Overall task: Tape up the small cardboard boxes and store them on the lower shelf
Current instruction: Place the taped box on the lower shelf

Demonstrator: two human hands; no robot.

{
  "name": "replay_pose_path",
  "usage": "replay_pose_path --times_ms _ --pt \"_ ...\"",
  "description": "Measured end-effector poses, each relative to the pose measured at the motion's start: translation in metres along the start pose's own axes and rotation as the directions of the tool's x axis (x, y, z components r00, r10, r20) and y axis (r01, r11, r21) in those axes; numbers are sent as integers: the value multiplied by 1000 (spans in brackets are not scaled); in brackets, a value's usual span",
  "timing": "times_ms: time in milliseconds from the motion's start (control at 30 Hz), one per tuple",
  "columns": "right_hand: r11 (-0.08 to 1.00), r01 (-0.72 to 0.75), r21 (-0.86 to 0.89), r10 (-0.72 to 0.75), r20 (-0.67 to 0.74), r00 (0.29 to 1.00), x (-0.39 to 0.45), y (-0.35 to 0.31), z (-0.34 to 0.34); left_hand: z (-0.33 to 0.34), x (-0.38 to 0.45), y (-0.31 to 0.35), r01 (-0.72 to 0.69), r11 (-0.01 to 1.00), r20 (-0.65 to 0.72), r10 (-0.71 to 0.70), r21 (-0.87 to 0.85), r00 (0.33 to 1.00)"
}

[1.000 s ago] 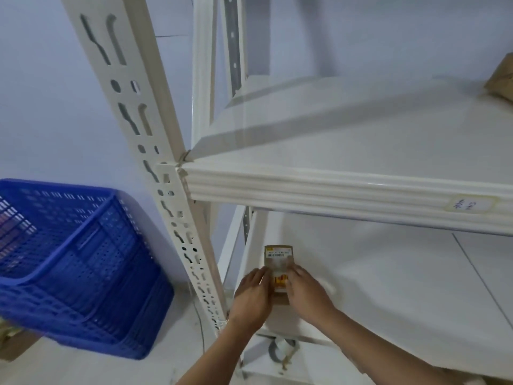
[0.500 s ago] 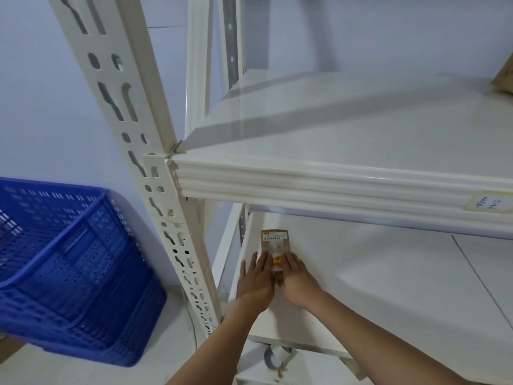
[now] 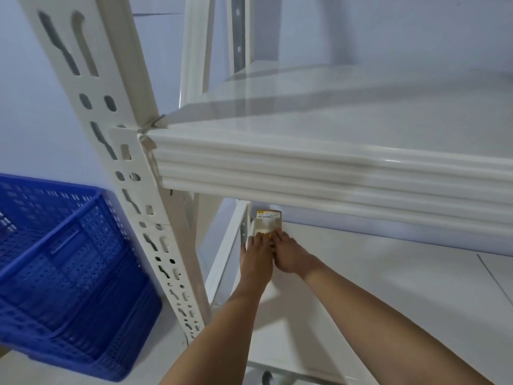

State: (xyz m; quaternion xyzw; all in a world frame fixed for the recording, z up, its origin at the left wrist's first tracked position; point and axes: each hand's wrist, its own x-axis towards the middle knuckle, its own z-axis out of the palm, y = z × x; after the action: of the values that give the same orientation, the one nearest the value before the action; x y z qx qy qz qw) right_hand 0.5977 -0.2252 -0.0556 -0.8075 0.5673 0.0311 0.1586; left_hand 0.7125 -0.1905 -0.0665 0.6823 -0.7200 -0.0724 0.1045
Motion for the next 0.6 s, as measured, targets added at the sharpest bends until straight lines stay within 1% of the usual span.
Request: replay_pose_path --times_ms 200,333,433,533,600 --pt "999 -34 -6 34 21 999 29 -5 -6 1 20 -5 23 1000 51 -23 2 998" --pt "999 -46 29 46 19 999 38 -1 -9 1 29 -8 32 999 67 -33 16 997" --pt "998 -51 35 51 10 999 40 4 -13 -2 33 -11 51 999 135 -50 -7 990" --pt "997 -51 53 54 -43 998 34 1 -20 -7 34 -15 64 995 196 -49 -71 979" --pt "994 -71 87 79 -96 992 24 1 -23 -10 30 -16 55 993 204 -32 -108 978"
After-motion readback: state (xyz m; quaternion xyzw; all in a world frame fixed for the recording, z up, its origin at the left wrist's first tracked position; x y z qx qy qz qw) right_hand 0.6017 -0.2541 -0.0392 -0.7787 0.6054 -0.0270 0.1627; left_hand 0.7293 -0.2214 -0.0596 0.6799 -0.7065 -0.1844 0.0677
